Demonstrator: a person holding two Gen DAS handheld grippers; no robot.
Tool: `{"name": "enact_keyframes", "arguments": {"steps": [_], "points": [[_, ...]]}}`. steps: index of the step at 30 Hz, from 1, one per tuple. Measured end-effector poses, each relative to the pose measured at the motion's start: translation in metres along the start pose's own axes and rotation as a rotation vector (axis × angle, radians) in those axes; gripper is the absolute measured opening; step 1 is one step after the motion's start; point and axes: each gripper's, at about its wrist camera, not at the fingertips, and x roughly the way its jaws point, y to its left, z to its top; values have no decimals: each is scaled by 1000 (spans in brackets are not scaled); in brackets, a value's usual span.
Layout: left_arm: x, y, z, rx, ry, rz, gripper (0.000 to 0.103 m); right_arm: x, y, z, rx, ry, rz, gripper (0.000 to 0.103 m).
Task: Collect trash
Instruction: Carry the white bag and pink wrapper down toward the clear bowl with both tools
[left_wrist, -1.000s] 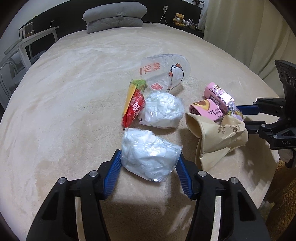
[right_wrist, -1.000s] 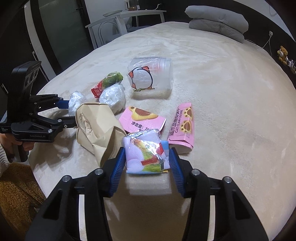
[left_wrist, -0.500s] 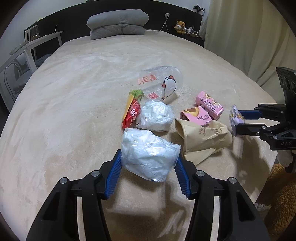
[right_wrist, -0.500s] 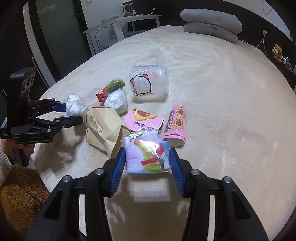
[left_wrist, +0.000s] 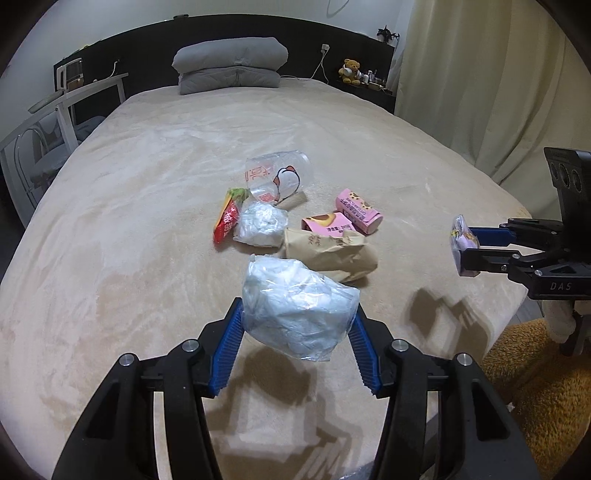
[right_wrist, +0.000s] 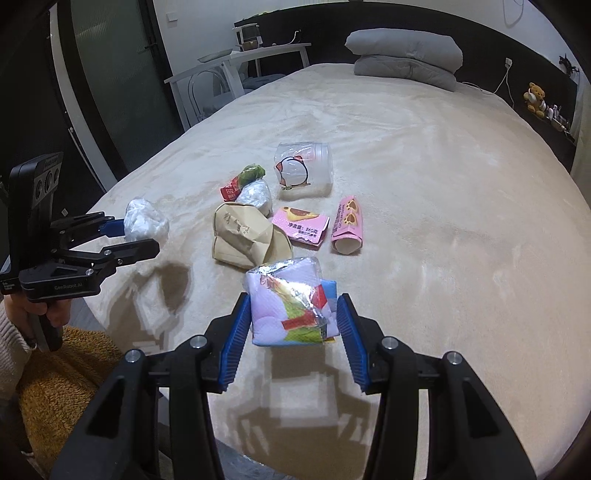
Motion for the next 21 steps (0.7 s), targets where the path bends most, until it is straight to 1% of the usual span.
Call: {"name": "enact_keyframes", "arguments": {"steps": [13, 21], "points": [[-67, -52, -36, 8, -44, -26, 53, -72, 27, -51, 39, -46, -1, 48], [-102, -82, -60, 13, -68, -35, 53, -109, 46, -83, 48, -70, 0, 48]]}}
